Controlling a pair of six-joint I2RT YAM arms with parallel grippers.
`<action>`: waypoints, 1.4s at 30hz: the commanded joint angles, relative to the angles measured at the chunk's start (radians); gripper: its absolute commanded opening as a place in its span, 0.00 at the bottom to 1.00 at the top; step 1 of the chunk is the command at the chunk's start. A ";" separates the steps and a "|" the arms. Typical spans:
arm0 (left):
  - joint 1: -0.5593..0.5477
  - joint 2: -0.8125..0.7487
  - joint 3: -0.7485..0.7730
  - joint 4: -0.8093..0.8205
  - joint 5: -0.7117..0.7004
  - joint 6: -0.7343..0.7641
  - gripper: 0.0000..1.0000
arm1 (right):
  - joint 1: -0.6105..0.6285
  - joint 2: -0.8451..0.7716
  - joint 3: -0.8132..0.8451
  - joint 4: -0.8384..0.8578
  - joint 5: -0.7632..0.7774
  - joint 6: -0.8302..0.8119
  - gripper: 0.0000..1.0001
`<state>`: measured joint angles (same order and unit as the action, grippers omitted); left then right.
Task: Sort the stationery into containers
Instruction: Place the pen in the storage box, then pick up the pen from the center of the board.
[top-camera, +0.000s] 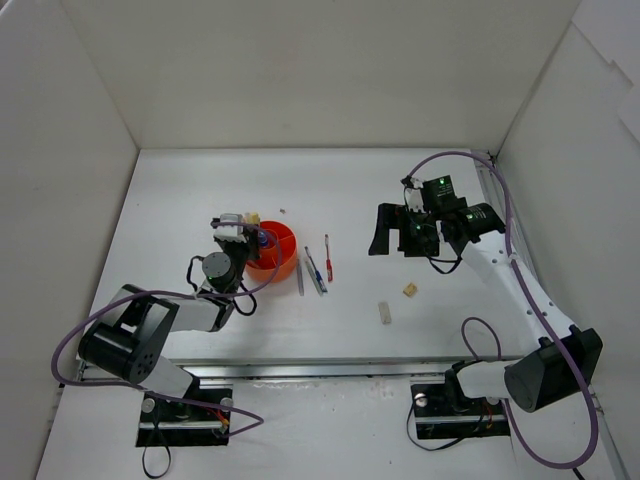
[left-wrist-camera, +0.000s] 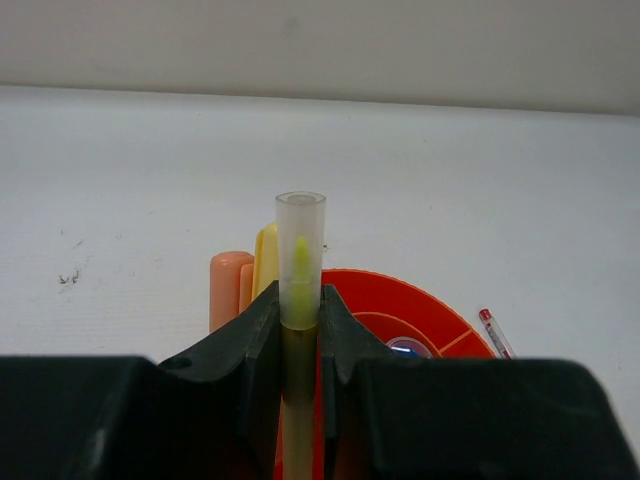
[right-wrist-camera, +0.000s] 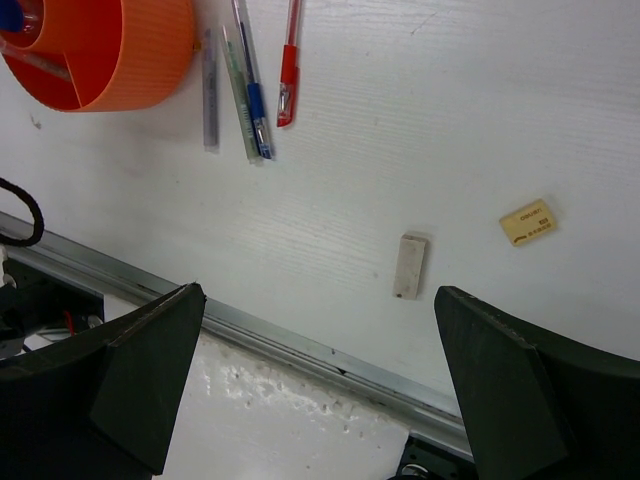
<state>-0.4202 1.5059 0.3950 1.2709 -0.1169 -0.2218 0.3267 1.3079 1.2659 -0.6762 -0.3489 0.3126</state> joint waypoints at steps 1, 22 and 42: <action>-0.011 -0.024 0.008 0.407 -0.020 -0.021 0.05 | -0.008 -0.018 0.015 0.029 -0.015 -0.007 0.98; -0.011 -0.151 -0.044 0.407 -0.009 -0.056 0.65 | -0.006 -0.064 -0.003 0.027 -0.013 0.006 0.98; -0.040 -0.866 0.295 -1.154 -0.092 -0.271 0.99 | 0.371 0.165 -0.014 0.277 0.504 0.068 0.98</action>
<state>-0.4519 0.6460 0.5560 0.5652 -0.1761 -0.4324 0.6762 1.4830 1.2495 -0.5488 0.0784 0.3431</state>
